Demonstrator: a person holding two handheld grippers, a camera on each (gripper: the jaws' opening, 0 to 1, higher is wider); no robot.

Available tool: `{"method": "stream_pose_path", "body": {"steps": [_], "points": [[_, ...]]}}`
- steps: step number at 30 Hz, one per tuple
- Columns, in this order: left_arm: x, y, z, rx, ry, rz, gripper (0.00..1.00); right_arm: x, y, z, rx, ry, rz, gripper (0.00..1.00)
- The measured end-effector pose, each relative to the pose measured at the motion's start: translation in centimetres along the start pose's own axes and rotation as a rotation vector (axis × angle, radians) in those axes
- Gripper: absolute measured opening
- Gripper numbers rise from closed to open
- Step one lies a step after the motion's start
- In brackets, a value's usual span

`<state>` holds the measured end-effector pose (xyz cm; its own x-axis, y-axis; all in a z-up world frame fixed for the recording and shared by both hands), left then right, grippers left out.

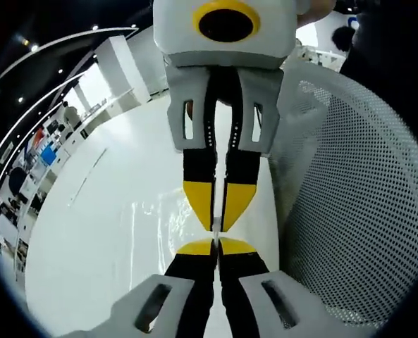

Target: Open the resealable bag by pulling the two sides of the seal apart until the entire bag opening is separated and visibly accessible.

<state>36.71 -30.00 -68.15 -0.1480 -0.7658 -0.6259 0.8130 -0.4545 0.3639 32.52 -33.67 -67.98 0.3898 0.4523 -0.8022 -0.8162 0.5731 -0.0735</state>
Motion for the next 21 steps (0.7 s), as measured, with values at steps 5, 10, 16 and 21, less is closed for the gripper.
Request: {"method": "stream_pose_path", "body": {"steps": [5,10,16,21], "points": [[-0.3,0.1,0.5,0.015,0.001,0.010,0.02,0.1,0.0,-0.2,-0.013,0.019,0.001,0.00],[-0.1,-0.2,0.7,0.058,0.016,-0.005,0.00,0.2,-0.1,-0.3,-0.036,0.038,-0.007,0.00],[0.2,-0.1,1.0,0.088,0.017,0.012,0.00,-0.1,-0.1,-0.6,-0.054,0.054,-0.022,0.00],[0.0,-0.2,1.1,0.070,0.008,-0.005,0.00,-0.3,0.2,-0.7,-0.050,0.038,-0.027,0.00]]}}
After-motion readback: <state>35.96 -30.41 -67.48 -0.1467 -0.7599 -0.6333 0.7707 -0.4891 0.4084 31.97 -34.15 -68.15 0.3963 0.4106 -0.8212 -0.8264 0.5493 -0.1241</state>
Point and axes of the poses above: the point that each gripper's makers call its tool centre point, and the gripper's own axes: x roughly forward along the fingers, y roughly to its left, z roughly out of its top, the point moved 5 cm from there along -x, roughly backward along the fingers, and after that the axes turned 12 degrees about z, right-handed, at the moved point
